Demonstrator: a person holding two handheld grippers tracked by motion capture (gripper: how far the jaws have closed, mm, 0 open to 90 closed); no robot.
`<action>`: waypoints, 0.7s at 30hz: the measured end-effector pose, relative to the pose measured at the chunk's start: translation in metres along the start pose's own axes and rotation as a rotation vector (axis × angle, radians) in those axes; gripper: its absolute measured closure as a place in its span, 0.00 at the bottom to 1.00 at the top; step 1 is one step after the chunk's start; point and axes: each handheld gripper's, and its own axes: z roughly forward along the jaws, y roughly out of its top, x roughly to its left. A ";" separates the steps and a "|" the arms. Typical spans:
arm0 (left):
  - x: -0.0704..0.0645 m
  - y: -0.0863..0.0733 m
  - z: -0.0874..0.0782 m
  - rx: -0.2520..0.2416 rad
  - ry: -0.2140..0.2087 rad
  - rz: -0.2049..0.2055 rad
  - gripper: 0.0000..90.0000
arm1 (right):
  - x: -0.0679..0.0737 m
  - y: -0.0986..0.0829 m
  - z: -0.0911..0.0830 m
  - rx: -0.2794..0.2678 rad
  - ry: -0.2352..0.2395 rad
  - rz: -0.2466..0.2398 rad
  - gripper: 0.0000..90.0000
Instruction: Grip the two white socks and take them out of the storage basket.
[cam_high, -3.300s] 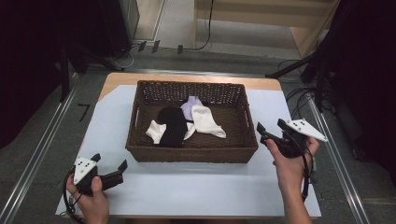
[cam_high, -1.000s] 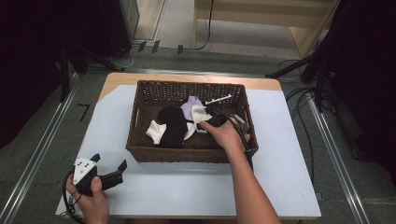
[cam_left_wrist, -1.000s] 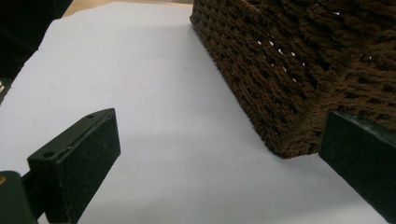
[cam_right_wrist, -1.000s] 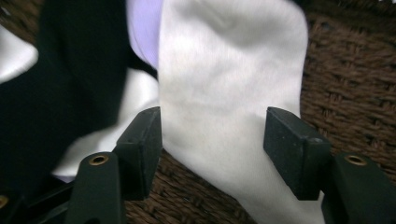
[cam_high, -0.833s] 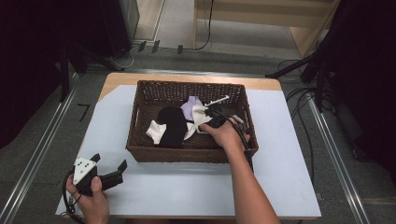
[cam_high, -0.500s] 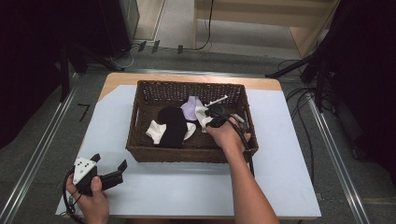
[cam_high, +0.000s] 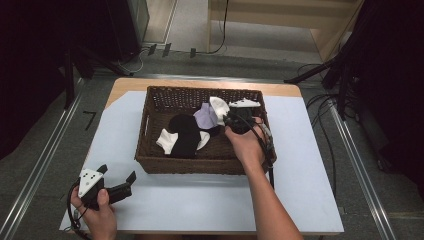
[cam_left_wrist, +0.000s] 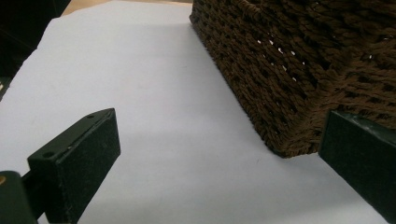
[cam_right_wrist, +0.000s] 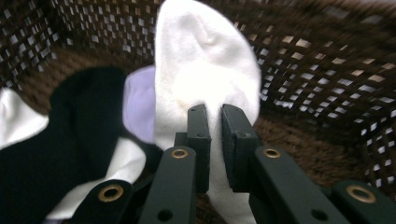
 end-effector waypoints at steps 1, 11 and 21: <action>0.000 0.000 0.000 0.000 0.000 0.000 0.00 | -0.001 0.000 -0.003 -0.016 -0.002 0.004 0.92; 0.000 0.000 0.000 -0.001 0.002 0.002 0.00 | -0.001 0.006 -0.023 -0.170 0.008 0.021 0.92; 0.000 0.000 0.000 0.001 0.003 0.003 0.00 | -0.013 0.012 -0.051 -0.300 -0.007 0.048 0.92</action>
